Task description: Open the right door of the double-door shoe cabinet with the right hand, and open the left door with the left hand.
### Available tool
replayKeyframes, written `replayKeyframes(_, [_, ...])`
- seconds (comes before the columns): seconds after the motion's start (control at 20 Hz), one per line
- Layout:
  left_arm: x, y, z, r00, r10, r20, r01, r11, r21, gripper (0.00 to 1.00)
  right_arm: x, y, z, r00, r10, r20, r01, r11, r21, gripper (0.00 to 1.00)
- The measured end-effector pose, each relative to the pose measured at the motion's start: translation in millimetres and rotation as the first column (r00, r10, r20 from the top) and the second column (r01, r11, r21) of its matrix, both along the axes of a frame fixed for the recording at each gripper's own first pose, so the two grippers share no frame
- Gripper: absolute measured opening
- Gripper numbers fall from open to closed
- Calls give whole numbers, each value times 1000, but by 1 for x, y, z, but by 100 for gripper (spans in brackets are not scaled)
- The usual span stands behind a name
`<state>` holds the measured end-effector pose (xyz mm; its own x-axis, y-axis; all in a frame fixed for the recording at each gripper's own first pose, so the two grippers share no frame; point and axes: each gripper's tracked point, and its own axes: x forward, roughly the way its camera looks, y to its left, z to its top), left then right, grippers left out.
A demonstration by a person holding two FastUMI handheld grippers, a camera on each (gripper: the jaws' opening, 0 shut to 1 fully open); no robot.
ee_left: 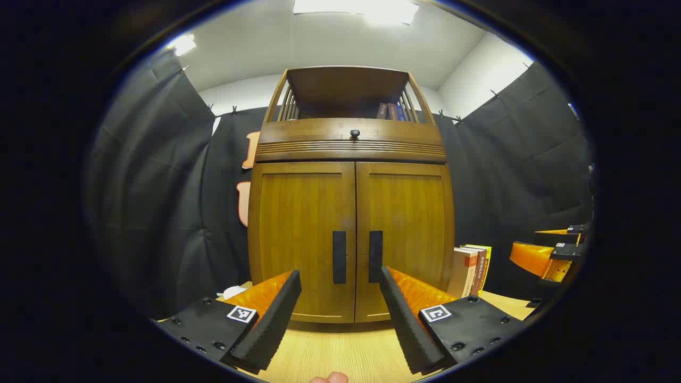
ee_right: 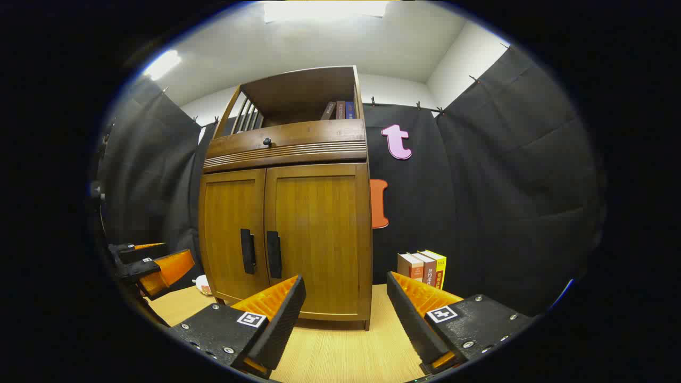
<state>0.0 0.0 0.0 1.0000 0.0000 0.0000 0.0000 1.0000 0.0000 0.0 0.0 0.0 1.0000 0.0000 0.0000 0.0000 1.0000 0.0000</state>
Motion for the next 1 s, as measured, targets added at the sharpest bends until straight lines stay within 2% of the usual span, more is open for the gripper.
replayKeyframes(0.05, [0,0,-1,1000,1,-3,-1,1000,-5,96,0,-1,-1,1000,-2,-2,2,1000,0,94])
replayKeyframes(0.1, [0,1,-1,1000,5,-5,-5,1000,-7,93,0,-2,-3,1000,-5,-5,5,1000,-1,94])
replayKeyframes(0.15, [0,3,-2,1000,8,-7,-8,1000,-8,96,0,-2,-4,1000,-6,-10,6,1000,1,94])
replayKeyframes(0.2, [0,4,-2,1000,11,-7,-11,1000,-6,93,1,-1,-5,1000,-6,-11,6,1000,5,94])
replayKeyframes(0.75, [2,10,-6,1000,20,-14,-20,1000,-18,94,3,3,-4,1000,-7,5,7,1000,-15,94])
replayKeyframes(0.8, [3,9,-7,1000,19,-14,-19,1000,-21,96,3,3,-3,1000,-7,7,7,1000,-18,94])
replayKeyframes(1.0, [4,11,-9,1000,24,-12,-24,999,-22,93,4,6,-3,1000,-2,7,3,1000,-23,94])
